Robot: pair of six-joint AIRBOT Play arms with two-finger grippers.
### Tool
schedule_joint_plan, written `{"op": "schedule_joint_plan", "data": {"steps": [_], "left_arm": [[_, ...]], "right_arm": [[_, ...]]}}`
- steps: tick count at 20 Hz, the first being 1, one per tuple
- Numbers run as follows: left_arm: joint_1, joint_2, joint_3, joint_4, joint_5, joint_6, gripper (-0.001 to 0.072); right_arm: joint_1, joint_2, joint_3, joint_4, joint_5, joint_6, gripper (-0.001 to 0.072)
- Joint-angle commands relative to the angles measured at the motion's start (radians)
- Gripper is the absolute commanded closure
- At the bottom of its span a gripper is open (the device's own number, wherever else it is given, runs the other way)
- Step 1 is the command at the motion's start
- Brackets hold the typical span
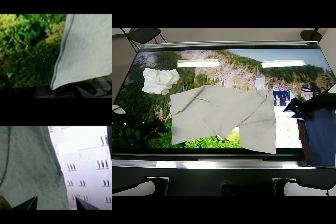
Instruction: Fold the shirts.
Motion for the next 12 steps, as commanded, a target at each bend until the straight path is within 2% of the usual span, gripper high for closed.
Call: {"op": "schedule_joint_plan", "data": {"steps": [1,7,8,9,11,12], "left_arm": [[0.003,0.028,-0.153,-0.045,0.064,0.061,0.0224],[-0.047,-0.002,-0.187,-0.106,0.15,0.066,0.0238],[-0.058,-0.007,-0.187,-0.122,0.175,0.058,0.0266],[-0.071,-0.009,-0.187,-0.127,0.205,0.047,0.0307],[-0.092,-0.009,-0.187,-0.127,0.247,0.018,0.0483],[-0.099,-0.009,-0.186,-0.127,0.251,0.018,0.0594]], "right_arm": [[-0.003,0.001,-0.038,-0.001,0.002,-0.008,0.0156],[-0.003,0.001,-0.038,-0.002,-0.013,-0.032,0.0155],[-0.003,0.001,-0.038,-0.002,-0.014,-0.034,0.0155],[-0.003,0.001,-0.038,-0.002,-0.014,-0.038,0.0156],[-0.003,0.001,-0.038,-0.002,-0.017,-0.042,0.0156],[-0.003,0.0,-0.038,-0.002,-0.024,-0.042,0.0156]]}}
